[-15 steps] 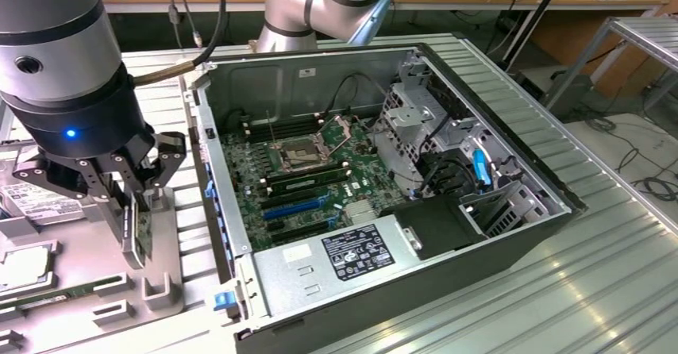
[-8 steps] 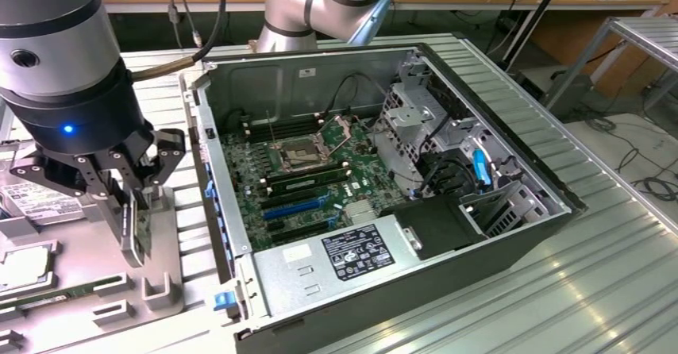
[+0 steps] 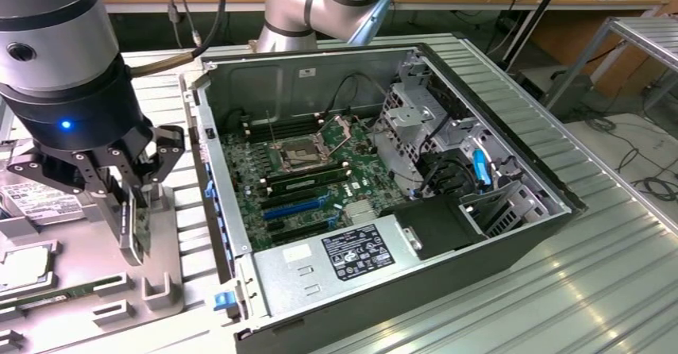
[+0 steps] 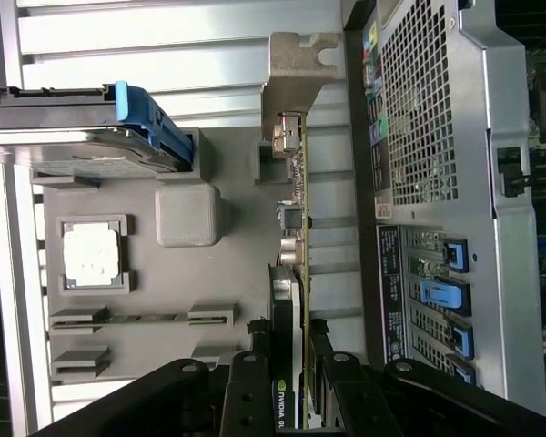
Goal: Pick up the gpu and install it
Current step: 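Pick up the gpu and move the gpu toward the slot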
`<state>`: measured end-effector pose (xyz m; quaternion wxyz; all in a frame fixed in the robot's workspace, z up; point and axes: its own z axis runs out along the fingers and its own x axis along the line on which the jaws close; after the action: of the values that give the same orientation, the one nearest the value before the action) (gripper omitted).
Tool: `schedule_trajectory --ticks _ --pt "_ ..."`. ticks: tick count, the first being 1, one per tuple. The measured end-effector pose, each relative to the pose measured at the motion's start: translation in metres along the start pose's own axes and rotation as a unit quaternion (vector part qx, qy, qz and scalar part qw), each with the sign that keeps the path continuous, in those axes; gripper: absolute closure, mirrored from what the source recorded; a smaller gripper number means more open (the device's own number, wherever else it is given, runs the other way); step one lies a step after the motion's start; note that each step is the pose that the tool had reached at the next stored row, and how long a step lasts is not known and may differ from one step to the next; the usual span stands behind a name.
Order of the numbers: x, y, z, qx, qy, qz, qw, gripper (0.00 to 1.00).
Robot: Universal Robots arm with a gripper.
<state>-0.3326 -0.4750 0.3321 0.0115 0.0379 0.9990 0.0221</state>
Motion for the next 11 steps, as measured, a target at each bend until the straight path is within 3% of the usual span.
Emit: schedule_trajectory --ticks 11 --pt "-0.0002 0.0003 -0.0072 0.0000 0.0000 0.000 1.0000 0.73"
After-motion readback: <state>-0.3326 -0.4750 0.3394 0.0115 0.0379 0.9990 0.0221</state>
